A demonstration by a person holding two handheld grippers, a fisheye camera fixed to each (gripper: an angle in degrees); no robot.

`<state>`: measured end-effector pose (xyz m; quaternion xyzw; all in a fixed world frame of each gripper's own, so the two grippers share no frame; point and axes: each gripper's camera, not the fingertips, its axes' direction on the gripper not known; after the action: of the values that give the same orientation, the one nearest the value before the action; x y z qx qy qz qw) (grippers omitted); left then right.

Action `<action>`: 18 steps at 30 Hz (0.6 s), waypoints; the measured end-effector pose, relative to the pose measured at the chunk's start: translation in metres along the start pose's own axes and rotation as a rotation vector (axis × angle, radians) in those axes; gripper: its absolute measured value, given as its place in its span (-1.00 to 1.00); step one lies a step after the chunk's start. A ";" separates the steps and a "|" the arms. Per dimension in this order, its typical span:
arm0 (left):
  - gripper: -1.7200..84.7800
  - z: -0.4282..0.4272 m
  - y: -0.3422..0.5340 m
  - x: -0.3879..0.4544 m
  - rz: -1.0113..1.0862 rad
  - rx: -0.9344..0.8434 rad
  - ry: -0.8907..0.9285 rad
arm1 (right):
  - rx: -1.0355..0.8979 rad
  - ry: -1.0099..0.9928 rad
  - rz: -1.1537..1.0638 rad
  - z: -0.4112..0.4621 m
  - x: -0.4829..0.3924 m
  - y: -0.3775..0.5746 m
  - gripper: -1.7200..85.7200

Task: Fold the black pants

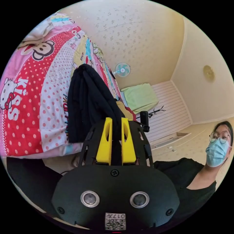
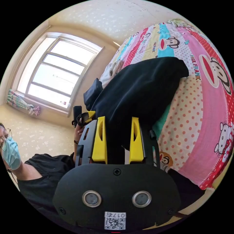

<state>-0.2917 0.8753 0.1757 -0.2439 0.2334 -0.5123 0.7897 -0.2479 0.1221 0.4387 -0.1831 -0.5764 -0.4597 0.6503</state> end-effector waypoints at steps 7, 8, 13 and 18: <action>-0.74 0.001 0.024 -0.053 -0.152 0.008 0.073 | -0.029 -0.318 0.106 -0.007 0.081 0.037 -0.72; -0.73 -0.007 0.025 -0.053 -0.151 0.031 0.053 | 0.017 -0.333 0.107 -0.017 0.088 0.046 -0.71; -0.45 -0.050 0.005 -0.063 -0.089 0.141 0.038 | 0.118 -0.275 0.137 -0.057 0.120 0.064 -0.56; -0.44 -0.018 -0.017 -0.110 -0.164 -0.008 0.032 | 0.060 -0.446 0.151 -0.045 0.155 0.070 -0.34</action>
<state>-0.3549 0.9676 0.1854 -0.2575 0.2272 -0.5782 0.7401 -0.1787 0.0628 0.5896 -0.3034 -0.7037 -0.3405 0.5447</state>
